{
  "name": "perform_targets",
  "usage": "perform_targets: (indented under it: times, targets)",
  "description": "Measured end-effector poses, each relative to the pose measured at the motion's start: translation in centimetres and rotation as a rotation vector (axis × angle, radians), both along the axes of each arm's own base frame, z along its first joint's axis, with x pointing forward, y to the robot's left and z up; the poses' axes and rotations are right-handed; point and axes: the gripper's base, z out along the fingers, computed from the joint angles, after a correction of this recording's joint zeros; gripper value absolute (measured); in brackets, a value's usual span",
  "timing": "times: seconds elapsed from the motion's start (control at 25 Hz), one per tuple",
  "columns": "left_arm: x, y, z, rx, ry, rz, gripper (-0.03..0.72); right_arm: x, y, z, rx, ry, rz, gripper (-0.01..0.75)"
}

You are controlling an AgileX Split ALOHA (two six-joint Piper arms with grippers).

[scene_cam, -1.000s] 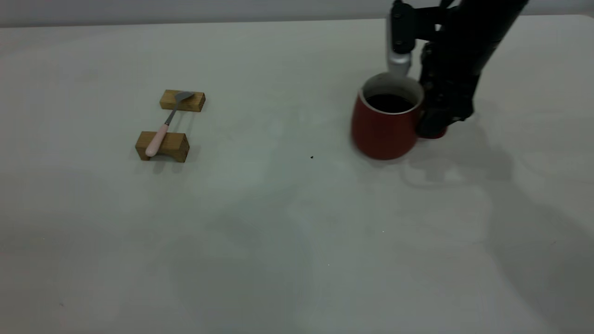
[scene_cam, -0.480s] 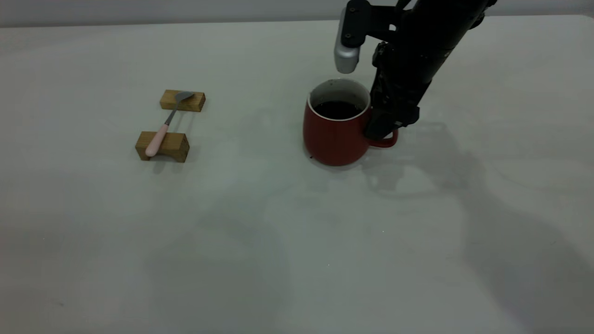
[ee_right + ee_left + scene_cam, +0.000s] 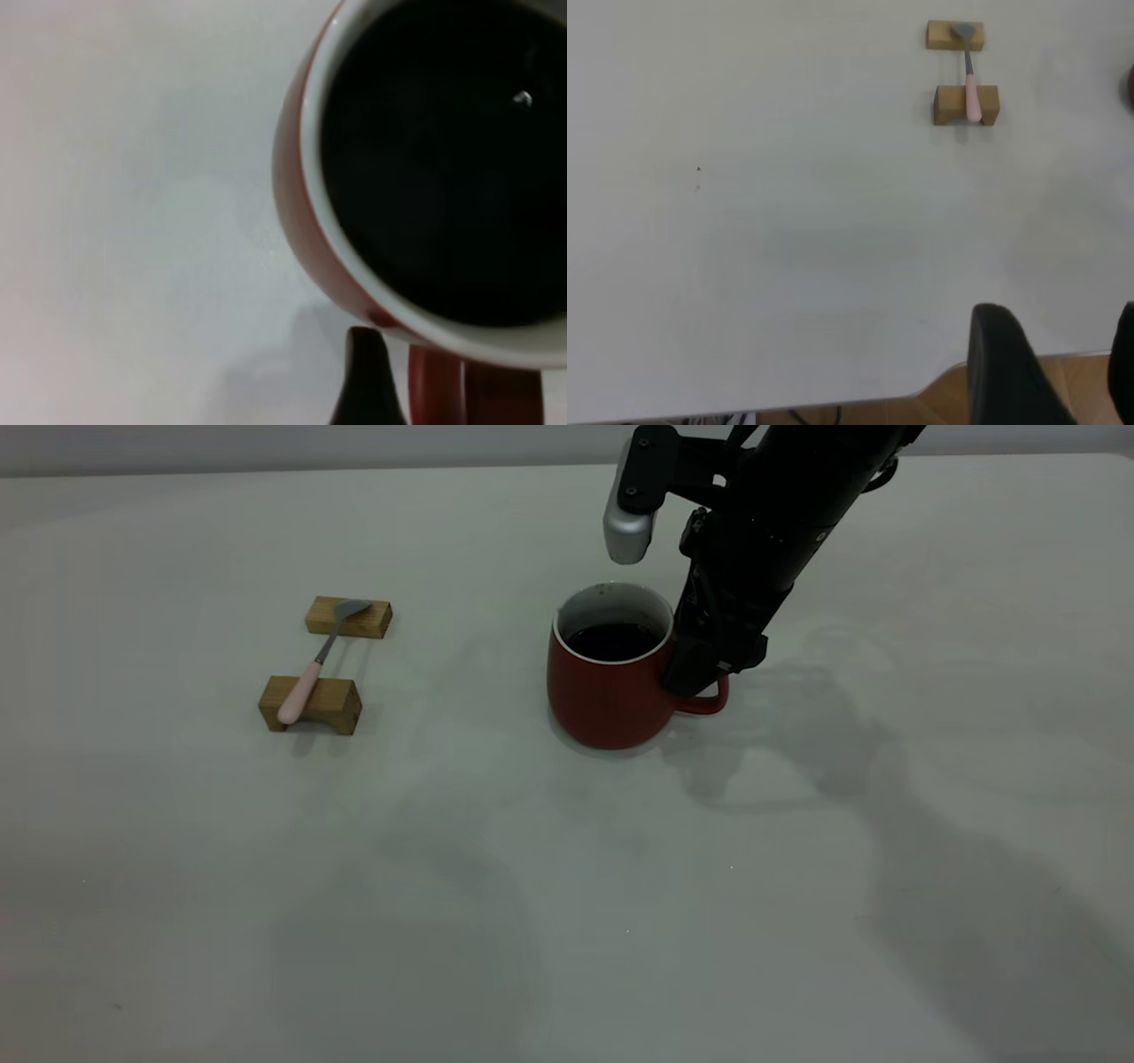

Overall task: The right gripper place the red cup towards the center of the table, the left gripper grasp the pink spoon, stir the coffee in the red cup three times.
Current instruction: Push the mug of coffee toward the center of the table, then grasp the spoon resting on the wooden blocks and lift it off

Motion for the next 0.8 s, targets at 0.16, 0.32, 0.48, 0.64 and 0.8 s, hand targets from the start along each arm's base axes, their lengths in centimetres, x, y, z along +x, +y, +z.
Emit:
perform_targets:
  times: [0.16, 0.32, 0.48, 0.64, 0.8]
  targets:
    - [0.0, 0.0, 0.0, 0.000, 0.000, 0.000, 0.365, 0.1, -0.7, 0.4, 0.012, 0.034, -0.040, 0.599]
    - [0.0, 0.0, 0.0, 0.000, 0.000, 0.000, 0.365, 0.4, -1.9, 2.1, 0.031, 0.066, -0.076, 0.595]
    - [0.0, 0.0, 0.0, 0.000, 0.000, 0.000, 0.365, 0.6, -3.8, 6.3, 0.083, 0.115, -0.176, 0.593]
    - [0.0, 0.0, 0.0, 0.000, 0.000, 0.000, 0.365, 0.0, -6.5, 13.9, 0.182, 0.157, -0.378, 0.593]
    - [0.0, 0.0, 0.0, 0.000, 0.000, 0.000, 0.365, -2.9, -9.1, 21.8, 0.231, 0.186, -0.571, 0.593]
